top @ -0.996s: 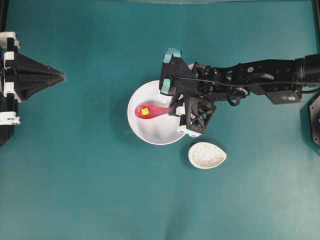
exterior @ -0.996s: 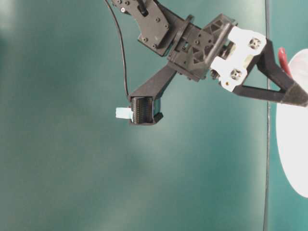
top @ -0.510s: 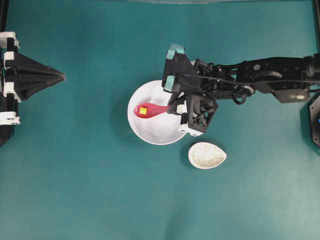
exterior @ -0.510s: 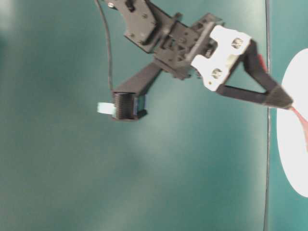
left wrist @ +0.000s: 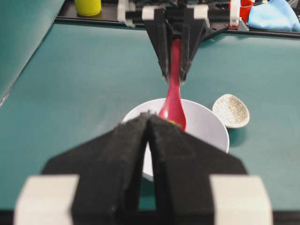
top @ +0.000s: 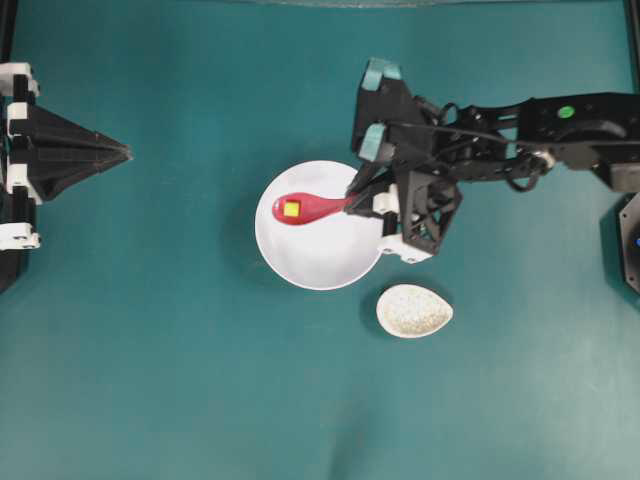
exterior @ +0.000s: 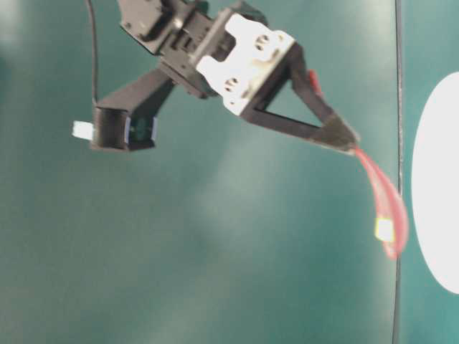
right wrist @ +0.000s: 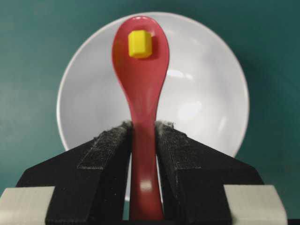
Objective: Scoop the yellow hexagonal prism block from the bowl with a spoon using the right arm.
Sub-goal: 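Raise the spoon carrying the yellow block up out of the bowl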
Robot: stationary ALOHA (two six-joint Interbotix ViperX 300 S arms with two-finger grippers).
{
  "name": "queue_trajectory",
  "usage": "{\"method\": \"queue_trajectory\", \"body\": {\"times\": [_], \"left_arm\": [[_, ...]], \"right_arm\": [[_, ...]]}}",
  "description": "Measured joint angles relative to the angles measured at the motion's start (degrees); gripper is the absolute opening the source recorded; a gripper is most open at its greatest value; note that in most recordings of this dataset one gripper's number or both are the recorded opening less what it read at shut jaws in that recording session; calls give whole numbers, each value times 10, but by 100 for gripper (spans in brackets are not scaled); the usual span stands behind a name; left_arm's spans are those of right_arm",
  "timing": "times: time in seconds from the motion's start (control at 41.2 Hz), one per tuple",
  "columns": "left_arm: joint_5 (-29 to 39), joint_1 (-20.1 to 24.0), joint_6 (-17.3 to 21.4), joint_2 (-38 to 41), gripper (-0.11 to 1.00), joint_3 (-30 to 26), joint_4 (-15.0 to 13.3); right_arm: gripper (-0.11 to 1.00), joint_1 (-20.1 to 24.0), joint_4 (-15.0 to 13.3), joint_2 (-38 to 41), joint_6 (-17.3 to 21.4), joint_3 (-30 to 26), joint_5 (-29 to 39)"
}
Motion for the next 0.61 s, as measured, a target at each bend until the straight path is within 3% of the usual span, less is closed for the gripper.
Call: {"method": "queue_trajectory", "body": {"times": [0.607], "left_arm": [[0, 0, -2, 0, 5, 0, 0]], "right_arm": [[24, -3, -20, -85, 0, 0, 40]]}}
